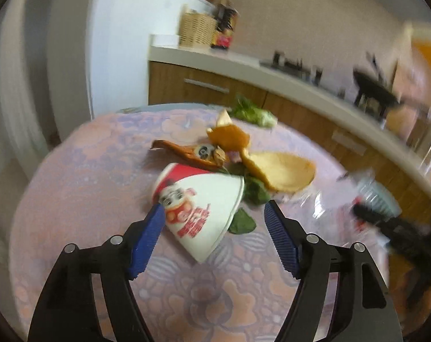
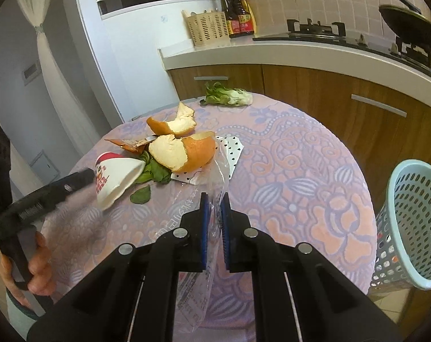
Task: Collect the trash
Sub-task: 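Grasp the white-red paper cup with the left gripper while the right gripper grasps the clear wrapper, then carry the paper cup and wrapper over the blue basket and release both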
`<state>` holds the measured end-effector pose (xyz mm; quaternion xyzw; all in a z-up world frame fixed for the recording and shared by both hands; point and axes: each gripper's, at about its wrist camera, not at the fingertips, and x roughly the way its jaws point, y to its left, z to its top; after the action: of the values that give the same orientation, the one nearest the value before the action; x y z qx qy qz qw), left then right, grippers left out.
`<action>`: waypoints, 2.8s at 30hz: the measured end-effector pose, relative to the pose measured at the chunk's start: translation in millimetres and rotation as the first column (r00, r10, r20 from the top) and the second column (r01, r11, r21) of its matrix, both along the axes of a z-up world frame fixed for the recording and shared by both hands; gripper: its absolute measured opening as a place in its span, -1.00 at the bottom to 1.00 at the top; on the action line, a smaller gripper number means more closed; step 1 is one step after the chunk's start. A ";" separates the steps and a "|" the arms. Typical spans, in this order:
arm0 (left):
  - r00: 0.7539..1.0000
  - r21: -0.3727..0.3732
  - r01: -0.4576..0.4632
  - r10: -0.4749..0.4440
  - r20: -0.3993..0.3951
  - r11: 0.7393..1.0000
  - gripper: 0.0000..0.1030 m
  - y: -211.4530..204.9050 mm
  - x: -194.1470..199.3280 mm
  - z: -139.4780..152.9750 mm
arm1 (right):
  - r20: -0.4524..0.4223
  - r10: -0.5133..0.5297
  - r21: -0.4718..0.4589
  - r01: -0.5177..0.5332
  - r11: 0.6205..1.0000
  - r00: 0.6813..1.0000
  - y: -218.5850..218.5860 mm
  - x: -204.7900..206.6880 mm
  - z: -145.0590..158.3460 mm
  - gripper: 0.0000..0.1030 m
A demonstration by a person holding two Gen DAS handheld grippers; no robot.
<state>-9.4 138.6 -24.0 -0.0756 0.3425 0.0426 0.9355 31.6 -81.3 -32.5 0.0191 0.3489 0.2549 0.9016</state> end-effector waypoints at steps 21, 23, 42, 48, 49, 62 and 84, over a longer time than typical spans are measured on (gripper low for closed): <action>0.986 0.211 -0.081 0.109 -0.127 0.974 -0.08 21.3 12.2 -23.6 | -0.027 -0.006 0.016 0.006 1.000 1.000 -9.8 9.0 -3.5 -0.87; 0.988 0.132 -0.100 0.114 -0.101 0.986 -0.11 37.6 1.7 -18.6 | -0.030 -0.005 0.018 0.005 1.000 1.000 -10.0 9.3 -3.7 -0.87; 0.994 -0.105 0.003 0.008 0.110 0.994 -0.63 24.9 -27.2 41.9 | 0.102 0.002 0.125 -0.015 0.992 0.995 -35.0 -18.1 45.1 -0.87; 0.975 -0.059 0.132 -0.119 0.186 0.989 -0.63 -35.7 -24.1 76.7 | 0.162 -0.047 0.166 0.019 0.986 0.986 -65.8 -31.3 67.7 -0.87; 0.970 -0.053 0.155 -0.142 0.195 0.987 -0.63 -47.7 -22.2 81.2 | 0.175 -0.065 0.167 0.035 0.985 0.982 -73.5 -33.7 71.3 -0.87; 0.898 0.007 0.408 -0.403 0.175 0.913 -0.63 -194.8 32.5 85.1 | 0.176 -0.403 0.240 0.358 0.902 0.898 -225.4 -31.5 80.0 -0.87; 0.773 0.053 0.634 -0.631 -0.068 0.771 -0.60 -408.8 121.7 -1.9 | -0.086 -0.645 0.221 0.646 0.731 0.759 -374.6 23.6 -28.9 -0.81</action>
<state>112.4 -270.2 -25.8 0.0790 0.3676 -0.2604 0.8893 55.1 -456.0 -61.3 0.2470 0.2891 -0.0342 0.9242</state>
